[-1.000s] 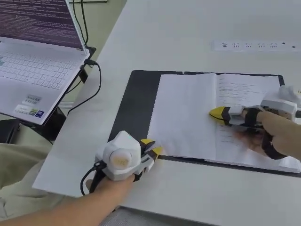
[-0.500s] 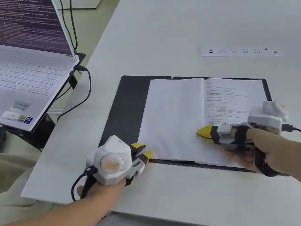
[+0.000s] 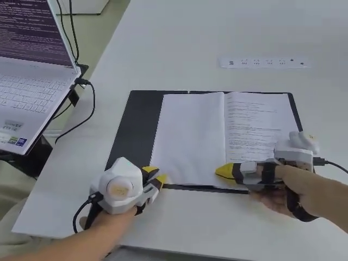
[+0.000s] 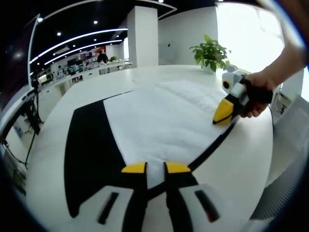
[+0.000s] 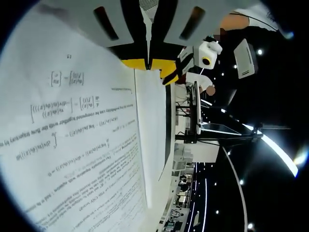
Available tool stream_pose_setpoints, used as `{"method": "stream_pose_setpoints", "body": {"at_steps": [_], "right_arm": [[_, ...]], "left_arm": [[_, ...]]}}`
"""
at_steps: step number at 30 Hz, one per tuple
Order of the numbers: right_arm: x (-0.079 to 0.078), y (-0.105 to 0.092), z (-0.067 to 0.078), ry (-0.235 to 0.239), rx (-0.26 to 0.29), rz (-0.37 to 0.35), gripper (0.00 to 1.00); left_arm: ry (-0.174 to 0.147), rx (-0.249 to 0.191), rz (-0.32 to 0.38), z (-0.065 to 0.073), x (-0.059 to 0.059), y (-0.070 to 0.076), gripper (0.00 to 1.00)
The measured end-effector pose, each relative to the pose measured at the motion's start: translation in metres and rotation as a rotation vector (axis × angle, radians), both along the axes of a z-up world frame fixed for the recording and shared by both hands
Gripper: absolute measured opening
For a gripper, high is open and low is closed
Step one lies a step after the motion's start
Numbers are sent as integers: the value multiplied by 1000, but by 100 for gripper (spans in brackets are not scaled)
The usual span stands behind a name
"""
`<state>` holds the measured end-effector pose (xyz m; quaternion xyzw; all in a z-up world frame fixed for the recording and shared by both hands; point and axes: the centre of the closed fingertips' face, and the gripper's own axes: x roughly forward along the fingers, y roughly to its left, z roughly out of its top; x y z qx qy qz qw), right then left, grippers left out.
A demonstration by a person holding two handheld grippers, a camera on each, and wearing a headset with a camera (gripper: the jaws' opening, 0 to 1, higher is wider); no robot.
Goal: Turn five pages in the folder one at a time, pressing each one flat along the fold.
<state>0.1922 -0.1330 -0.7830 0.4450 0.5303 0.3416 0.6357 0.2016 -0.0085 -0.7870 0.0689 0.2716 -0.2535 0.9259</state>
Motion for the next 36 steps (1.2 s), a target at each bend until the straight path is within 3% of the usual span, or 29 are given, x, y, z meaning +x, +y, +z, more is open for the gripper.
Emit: {"method": "stream_pose_setpoints", "body": {"at_steps": [7,16,20,22,24,28,31,33,36], "right_arm": [[-27,3,1,22,21,22,0],[-50,6,20,17,67,26,0],[-53,2,35,-76,65,-1,0],[-56,-3,45,-79,72,-27,0],[-55,-10,55,-152,56,-51,0],[-55,-29,70,-275,-11,-79,6],[-57,-44,79,-311,-48,-112,11],[-59,-54,88,-347,-71,-136,15],[-59,-75,95,-416,-157,-176,26]], "left_arm": [[0,-2,4,0,0,-1,11],[4,-2,10,0,1,-1,11],[17,-12,20,0,1,0,12],[26,-19,24,0,2,0,11],[38,-28,28,0,2,0,11],[90,-75,45,1,2,-1,14],[131,-68,41,3,-1,-4,18],[133,-83,45,10,-3,-5,20],[118,-121,51,27,-6,-4,26]]}}
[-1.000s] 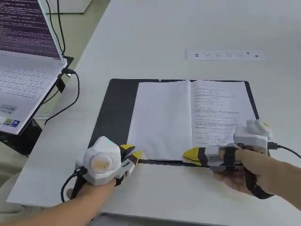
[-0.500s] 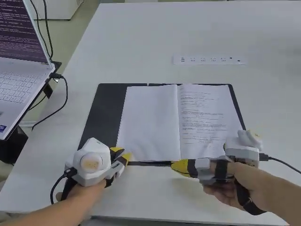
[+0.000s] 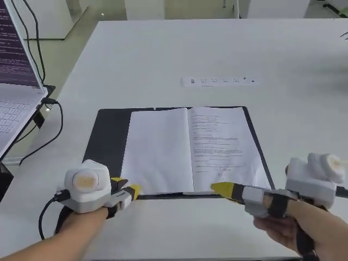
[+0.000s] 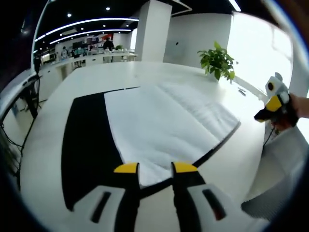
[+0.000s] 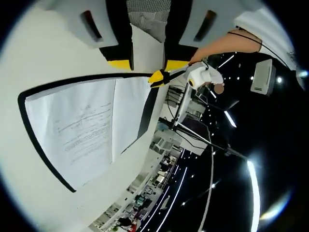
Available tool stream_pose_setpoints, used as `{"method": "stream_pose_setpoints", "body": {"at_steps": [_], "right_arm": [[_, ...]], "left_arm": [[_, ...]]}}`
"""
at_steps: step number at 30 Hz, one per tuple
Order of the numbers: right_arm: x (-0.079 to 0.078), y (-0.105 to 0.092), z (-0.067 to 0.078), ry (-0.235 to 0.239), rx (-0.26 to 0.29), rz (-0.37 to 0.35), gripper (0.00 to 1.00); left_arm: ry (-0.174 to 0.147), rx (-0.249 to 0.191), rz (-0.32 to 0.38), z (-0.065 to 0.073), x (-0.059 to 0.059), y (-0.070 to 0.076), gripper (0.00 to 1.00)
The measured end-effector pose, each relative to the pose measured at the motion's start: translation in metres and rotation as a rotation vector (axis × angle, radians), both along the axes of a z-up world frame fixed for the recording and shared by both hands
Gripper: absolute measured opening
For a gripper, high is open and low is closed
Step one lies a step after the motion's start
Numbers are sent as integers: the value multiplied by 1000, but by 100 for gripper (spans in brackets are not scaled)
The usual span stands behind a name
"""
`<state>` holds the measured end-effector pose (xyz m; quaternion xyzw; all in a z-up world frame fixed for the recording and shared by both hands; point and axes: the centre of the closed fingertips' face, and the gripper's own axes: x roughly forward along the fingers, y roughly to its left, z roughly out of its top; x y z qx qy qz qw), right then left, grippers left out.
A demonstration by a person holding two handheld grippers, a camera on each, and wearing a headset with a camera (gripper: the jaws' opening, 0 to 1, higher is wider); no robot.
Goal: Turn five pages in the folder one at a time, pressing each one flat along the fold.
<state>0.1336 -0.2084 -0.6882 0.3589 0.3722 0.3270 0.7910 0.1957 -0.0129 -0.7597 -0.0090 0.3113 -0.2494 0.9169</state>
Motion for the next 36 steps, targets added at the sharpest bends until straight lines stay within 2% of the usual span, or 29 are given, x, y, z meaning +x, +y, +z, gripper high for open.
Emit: {"method": "stream_pose_setpoints", "body": {"at_steps": [2,4,6,8,9,12,14,17,18,20,21,23,25,27,29,33,36], "right_arm": [[-1,-7,7,-38,-28,-22,31],[-4,-15,14,-65,-57,-45,32],[-5,-22,22,-91,-78,-77,36],[-3,-33,25,-125,-136,-124,41],[-3,-37,26,-138,-156,-134,43],[-1,-54,30,-201,-269,-187,53],[-3,-59,31,-218,-303,-195,59],[-8,-69,29,-239,-378,-211,65],[-9,-74,27,-242,-404,-217,66],[-10,-82,26,-248,-423,-242,71],[-9,-90,26,-257,-449,-269,74],[-10,-100,31,-282,-481,-308,80],[-14,-105,33,-290,-497,-314,81],[-14,-113,31,-292,-492,-314,78],[-14,-116,31,-299,-495,-326,78],[-12,-116,32,-308,-495,-330,77],[-7,-118,31,-326,-521,-318,76]], "left_arm": [[-16,-16,-7,11,-2,-1,27],[-51,-25,-8,25,-4,2,28],[-55,-42,-4,37,-10,3,32],[-75,-66,17,47,-12,7,37],[-75,-68,21,50,-14,9,40],[-91,-57,22,61,-23,14,48],[-112,-57,21,72,-30,13,56],[-120,-64,32,81,-35,14,67],[-129,-72,37,86,-38,14,70],[-138,-88,43,95,-41,14,72],[-152,-102,52,102,-42,15,73],[-174,-115,67,114,-46,15,79],[-179,-119,66,121,-51,14,83],[-192,-123,60,127,-55,13,80],[-194,-118,56,129,-57,11,81],[-219,-96,26,133,-60,6,81],[-223,-88,14,132,-59,1,80]]}}
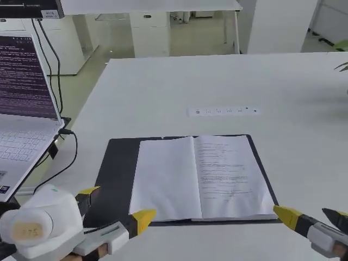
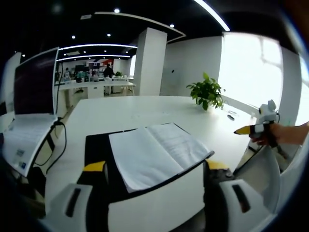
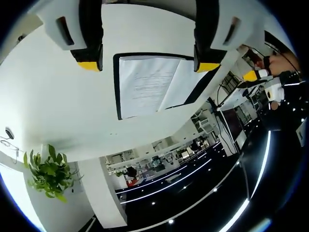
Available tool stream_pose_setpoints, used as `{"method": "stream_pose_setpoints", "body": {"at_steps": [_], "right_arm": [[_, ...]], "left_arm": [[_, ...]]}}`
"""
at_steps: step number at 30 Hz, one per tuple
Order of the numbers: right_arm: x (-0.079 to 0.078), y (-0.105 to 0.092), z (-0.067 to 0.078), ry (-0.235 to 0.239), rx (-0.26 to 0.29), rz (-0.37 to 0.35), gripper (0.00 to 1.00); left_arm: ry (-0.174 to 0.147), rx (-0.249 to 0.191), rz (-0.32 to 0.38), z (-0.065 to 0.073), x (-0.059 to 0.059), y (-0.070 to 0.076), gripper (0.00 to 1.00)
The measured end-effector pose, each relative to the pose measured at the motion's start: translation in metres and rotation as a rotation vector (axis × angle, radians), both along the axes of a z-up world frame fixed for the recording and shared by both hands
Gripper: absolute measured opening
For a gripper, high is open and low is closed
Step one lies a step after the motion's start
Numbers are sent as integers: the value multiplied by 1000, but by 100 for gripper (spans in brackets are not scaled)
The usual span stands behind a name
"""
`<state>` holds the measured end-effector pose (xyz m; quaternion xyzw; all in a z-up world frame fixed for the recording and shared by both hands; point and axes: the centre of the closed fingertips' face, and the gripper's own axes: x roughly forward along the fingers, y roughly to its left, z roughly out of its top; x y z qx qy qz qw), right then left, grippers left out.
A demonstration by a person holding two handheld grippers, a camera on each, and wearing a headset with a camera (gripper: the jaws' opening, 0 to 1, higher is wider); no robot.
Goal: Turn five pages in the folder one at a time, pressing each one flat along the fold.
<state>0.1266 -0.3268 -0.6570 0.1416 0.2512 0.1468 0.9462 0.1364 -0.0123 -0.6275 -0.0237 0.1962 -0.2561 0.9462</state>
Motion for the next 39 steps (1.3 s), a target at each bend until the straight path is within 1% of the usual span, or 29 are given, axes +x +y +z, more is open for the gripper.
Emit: {"method": "stream_pose_setpoints", "body": {"at_steps": [2,6,7,8,10,12,13,14,15,16,17,18,19,21,22,24,25,26,27,30,31,32,34,35,39], "right_arm": [[3,-1,-1,5,3,4,76],[9,-4,0,-9,-15,13,75],[11,-5,1,-19,-15,15,75],[11,-4,1,-20,-17,17,75],[12,-7,0,-19,-24,17,75],[11,-7,-1,-10,-4,16,74],[10,-8,-2,-11,-1,12,74],[8,-8,-2,-13,1,11,74],[7,-7,-3,-12,5,11,74],[7,-8,-5,-2,8,10,74],[5,-9,-7,0,9,10,74],[4,-9,-9,7,17,13,74],[3,-9,-9,12,18,14,73],[3,-11,-7,3,28,8,73],[4,-11,-6,3,38,6,73],[4,-8,-7,6,35,19,72],[4,-6,-8,8,29,26,72],[4,-6,-8,9,29,29,72],[4,-4,-8,10,29,38,72],[3,-1,-9,12,27,50,72],[3,-1,-9,13,27,52,72],[3,-2,-10,16,28,51,71],[3,-1,-10,17,29,58,71],[3,-1,-10,17,29,57,71],[4,-2,-12,23,40,53,71]], "left_arm": [[3,1,-3,-1,1,-3,80],[2,10,-5,-5,2,-8,80],[-3,14,-3,-5,2,-9,80],[3,21,-11,-6,2,-11,79],[1,26,-18,-7,2,-16,80],[6,31,-32,-9,4,-22,79],[13,44,-51,-11,4,-29,79],[17,46,-64,-13,5,-35,79],[15,49,-91,-15,8,-45,79],[23,60,-111,-18,9,-52,79],[31,80,-140,-24,12,-63,79],[33,87,-154,-26,14,-70,78],[34,89,-161,-27,15,-74,77],[38,92,-203,-33,20,-97,76],[47,95,-218,-36,22,-104,76],[49,94,-241,-39,26,-119,76],[58,100,-263,-43,27,-129,76],[58,100,-276,-46,30,-140,76],[60,101,-288,-48,32,-147,76],[70,119,-335,-60,38,-174,75],[72,122,-346,-63,39,-181,75],[80,127,-360,-68,41,-191,75],[79,124,-371,-72,46,-204,74],[87,119,-378,-76,49,-213,74],[101,111,-382,-86,60,-237,73]]}}
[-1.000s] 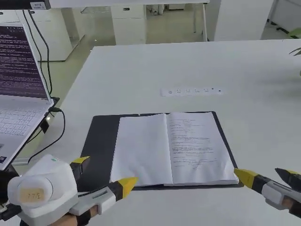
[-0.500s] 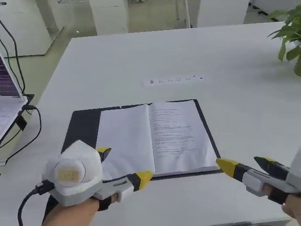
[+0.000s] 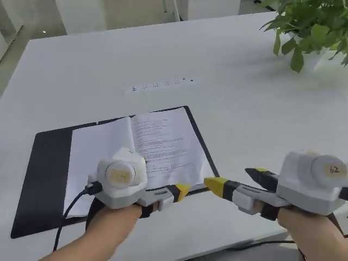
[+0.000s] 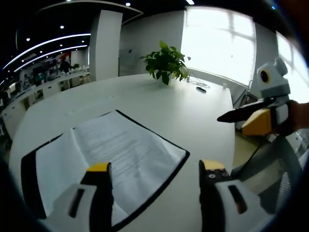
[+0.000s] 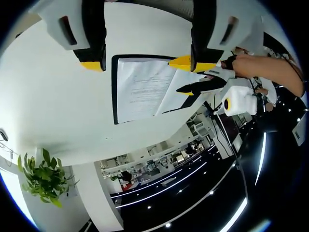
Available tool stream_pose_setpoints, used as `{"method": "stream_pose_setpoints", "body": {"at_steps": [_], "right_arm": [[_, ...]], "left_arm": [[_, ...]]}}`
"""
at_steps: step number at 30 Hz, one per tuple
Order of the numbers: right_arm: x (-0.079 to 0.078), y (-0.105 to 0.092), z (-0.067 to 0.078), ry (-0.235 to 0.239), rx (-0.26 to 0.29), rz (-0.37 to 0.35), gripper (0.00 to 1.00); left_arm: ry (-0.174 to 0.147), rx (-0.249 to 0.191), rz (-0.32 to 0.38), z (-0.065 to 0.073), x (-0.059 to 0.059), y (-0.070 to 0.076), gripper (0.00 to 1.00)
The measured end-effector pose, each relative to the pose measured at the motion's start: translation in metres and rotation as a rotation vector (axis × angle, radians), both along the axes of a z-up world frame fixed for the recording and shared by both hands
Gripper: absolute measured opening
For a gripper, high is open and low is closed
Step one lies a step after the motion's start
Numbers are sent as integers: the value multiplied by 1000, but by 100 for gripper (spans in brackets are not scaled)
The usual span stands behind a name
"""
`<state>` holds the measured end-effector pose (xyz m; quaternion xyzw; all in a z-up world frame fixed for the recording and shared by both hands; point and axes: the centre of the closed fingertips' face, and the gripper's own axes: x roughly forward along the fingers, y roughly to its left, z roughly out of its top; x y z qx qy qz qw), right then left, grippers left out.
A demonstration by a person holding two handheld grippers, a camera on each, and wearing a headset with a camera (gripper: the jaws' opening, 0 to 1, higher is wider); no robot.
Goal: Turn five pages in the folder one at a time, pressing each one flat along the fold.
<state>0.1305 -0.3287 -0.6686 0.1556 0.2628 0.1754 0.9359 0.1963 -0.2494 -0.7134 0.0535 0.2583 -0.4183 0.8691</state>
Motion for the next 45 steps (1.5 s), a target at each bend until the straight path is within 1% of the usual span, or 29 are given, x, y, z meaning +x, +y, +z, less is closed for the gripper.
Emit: {"method": "stream_pose_setpoints", "body": {"at_steps": [2,3,5,6,8,9,10,11,12,14,15,16,18,21,23,25,29,32,35,37,38,40,42,45], "right_arm": [[0,0,-1,3,-4,2,71],[0,0,-2,7,1,3,71],[1,-1,-1,7,5,1,71],[1,-1,-1,8,7,5,71],[3,-1,-1,7,10,6,71],[4,-2,-2,6,3,9,71],[5,-3,-4,16,0,11,71],[6,-4,-4,15,3,9,71],[7,-4,-4,10,8,7,71],[9,-5,-6,19,7,6,71],[10,-5,-7,17,7,7,71],[11,-5,-8,20,8,8,71],[12,-6,-10,23,6,8,71],[14,-6,-12,29,10,5,71],[14,-7,-14,35,13,5,70],[14,-7,-15,39,14,4,70],[14,-7,-17,45,15,5,70],[14,-8,-19,48,19,4,70],[15,-7,-22,52,17,13,70],[16,-6,-24,53,13,20,70],[17,-5,-24,54,14,25,70],[18,-4,-25,56,14,31,69],[18,-4,-25,55,16,32,69],[19,-2,-26,58,18,34,69]], "left_arm": [[9,-13,5,-3,4,-7,72],[13,-12,6,-5,5,-9,72],[16,-4,10,-10,8,-13,71],[20,9,13,-14,10,-14,71],[25,16,21,-19,13,-15,69],[24,28,29,-24,17,-14,69],[27,34,35,-28,21,-15,69],[30,27,44,-30,24,-16,69],[29,29,49,-32,25,-18,69],[29,29,53,-35,29,-22,68],[30,37,57,-39,31,-24,68],[29,45,58,-42,32,-24,67],[39,49,65,-47,33,-27,67],[47,55,73,-53,32,-31,67],[42,63,84,-56,33,-32,66],[31,61,94,-57,35,-34,66],[32,81,120,-65,37,-32,61],[9,86,126,-64,36,-34,61],[-22,112,117,-67,36,-34,61],[-30,115,121,-67,36,-33,60],[-35,114,119,-67,36,-33,59],[-45,110,109,-66,35,-34,52],[-49,108,108,-66,35,-34,51],[-72,97,87,-66,33,-36,49]]}}
